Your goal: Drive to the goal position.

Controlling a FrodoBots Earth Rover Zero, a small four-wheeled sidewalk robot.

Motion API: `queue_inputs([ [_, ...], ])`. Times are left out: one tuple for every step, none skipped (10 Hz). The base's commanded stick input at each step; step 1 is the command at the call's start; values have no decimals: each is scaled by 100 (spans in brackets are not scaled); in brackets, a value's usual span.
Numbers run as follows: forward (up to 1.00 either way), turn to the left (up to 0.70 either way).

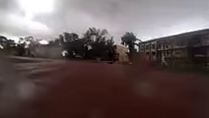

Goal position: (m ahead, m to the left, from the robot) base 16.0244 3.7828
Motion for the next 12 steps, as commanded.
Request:
queue_inputs([
  [45,0],
  [45,0],
  [45,0],
  [45,0],
  [45,0],
  [45,0],
  [45,0],
  [45,0],
  [45,0],
  [45,0],
  [45,0],
  [45,0],
])
